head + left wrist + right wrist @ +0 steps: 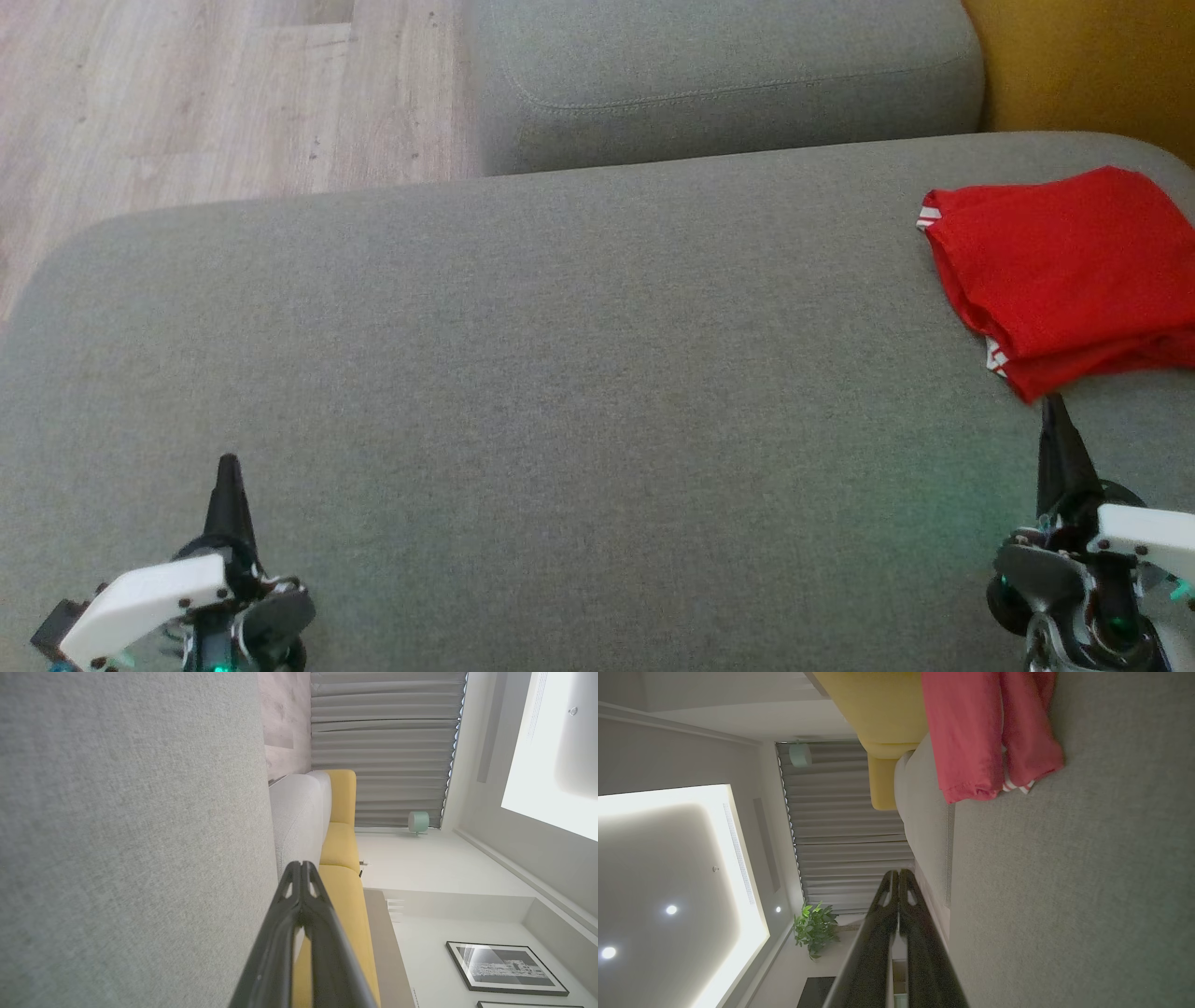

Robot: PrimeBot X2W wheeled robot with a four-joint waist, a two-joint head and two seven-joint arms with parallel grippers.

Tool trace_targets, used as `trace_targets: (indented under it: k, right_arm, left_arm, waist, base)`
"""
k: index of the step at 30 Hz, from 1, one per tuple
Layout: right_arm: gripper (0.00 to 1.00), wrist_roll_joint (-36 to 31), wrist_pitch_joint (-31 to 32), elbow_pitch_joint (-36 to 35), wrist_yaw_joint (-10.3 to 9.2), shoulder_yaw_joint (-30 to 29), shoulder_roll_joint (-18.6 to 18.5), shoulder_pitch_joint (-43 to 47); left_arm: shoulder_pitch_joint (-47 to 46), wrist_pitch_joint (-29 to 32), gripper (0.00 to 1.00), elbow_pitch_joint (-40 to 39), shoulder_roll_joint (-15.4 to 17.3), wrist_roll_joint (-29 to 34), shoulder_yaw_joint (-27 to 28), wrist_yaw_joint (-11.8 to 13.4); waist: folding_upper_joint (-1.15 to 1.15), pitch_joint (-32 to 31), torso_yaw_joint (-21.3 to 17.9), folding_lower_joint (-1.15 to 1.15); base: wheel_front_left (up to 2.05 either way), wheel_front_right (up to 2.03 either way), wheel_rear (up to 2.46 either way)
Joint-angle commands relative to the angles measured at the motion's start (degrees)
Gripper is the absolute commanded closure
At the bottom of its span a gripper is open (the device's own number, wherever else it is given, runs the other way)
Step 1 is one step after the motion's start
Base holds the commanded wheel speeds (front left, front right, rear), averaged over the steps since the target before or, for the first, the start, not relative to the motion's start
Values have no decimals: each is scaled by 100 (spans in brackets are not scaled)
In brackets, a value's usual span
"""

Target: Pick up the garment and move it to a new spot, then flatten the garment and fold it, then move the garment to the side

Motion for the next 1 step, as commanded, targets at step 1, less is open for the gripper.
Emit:
trace_targets:
  k: [1]
  right_arm:
    - [100, -36, 42, -214, -4, 107, -48, -292]
  left_arm:
    - [-286, 22, 100, -159, 25, 39, 221, -40]
  waist:
    - [0, 0, 0, 0]
  base:
    - [0, 0, 0]
